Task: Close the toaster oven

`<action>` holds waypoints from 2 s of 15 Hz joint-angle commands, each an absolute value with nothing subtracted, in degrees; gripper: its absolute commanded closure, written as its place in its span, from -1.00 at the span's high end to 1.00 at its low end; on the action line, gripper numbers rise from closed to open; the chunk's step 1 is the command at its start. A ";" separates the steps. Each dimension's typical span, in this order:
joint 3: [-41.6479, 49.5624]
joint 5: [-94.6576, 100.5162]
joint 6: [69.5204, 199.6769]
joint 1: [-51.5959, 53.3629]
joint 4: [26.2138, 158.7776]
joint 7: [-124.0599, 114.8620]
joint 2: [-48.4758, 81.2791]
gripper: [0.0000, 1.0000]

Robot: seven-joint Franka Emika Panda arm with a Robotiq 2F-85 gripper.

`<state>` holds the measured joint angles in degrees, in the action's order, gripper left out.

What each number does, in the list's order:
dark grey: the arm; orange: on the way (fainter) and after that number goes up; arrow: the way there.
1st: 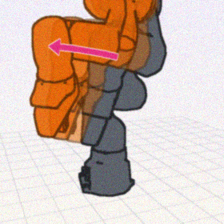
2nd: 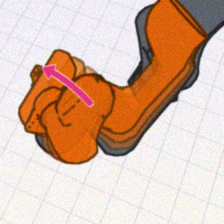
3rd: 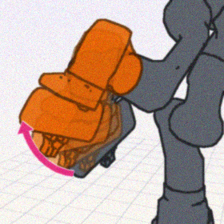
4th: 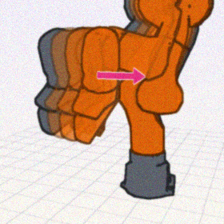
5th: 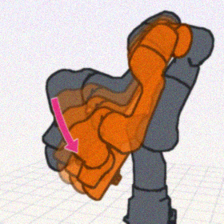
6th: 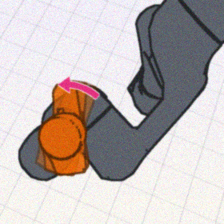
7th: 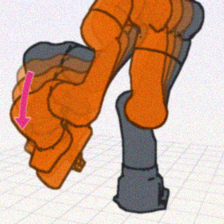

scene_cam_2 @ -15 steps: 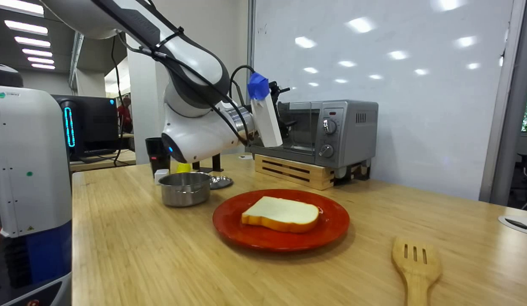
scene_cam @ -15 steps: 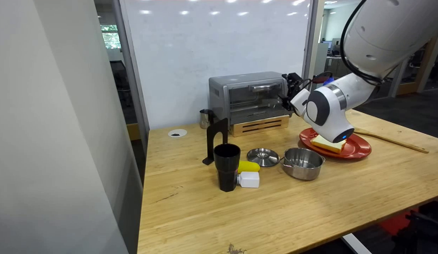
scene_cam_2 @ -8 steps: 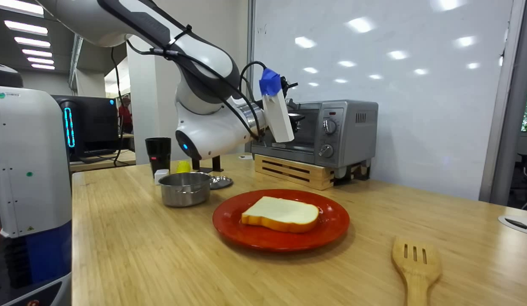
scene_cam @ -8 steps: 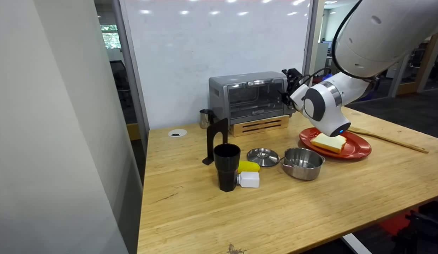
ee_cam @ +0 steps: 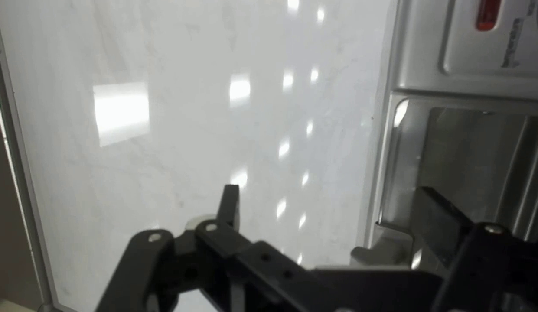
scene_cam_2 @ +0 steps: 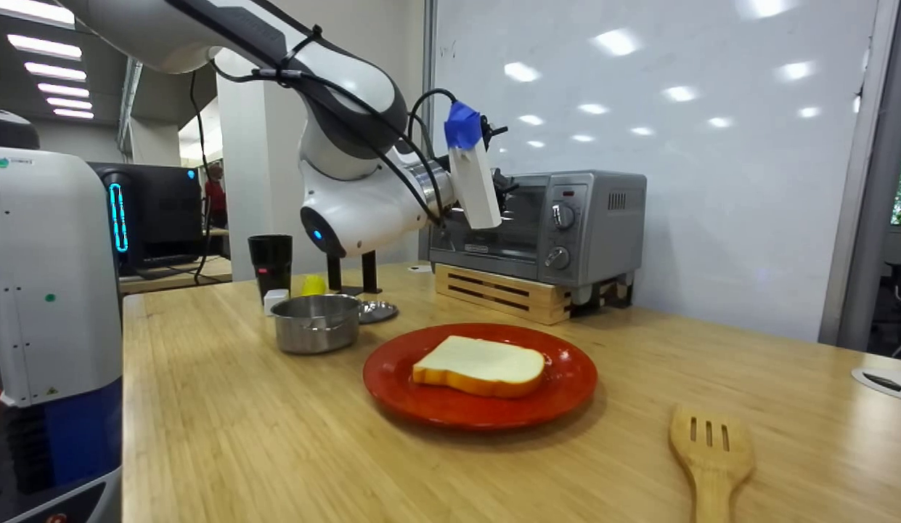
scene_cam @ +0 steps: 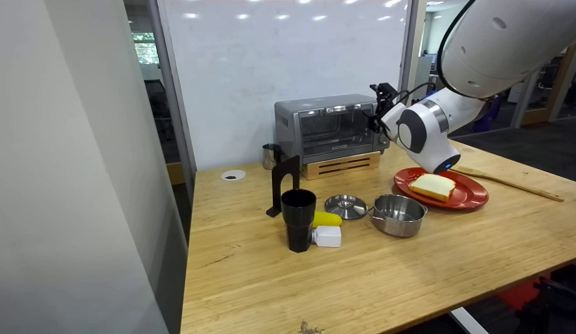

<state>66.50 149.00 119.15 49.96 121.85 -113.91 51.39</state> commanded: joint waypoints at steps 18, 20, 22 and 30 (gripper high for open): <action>58.54 127.06 120.39 52.63 136.23 -89.07 8.32 1.00; 50.06 120.78 119.66 45.00 135.23 -87.97 8.92 1.00; 41.49 115.02 117.91 37.45 134.59 -87.51 9.66 1.00; 11.88 105.34 119.62 9.08 131.26 -85.73 9.31 1.00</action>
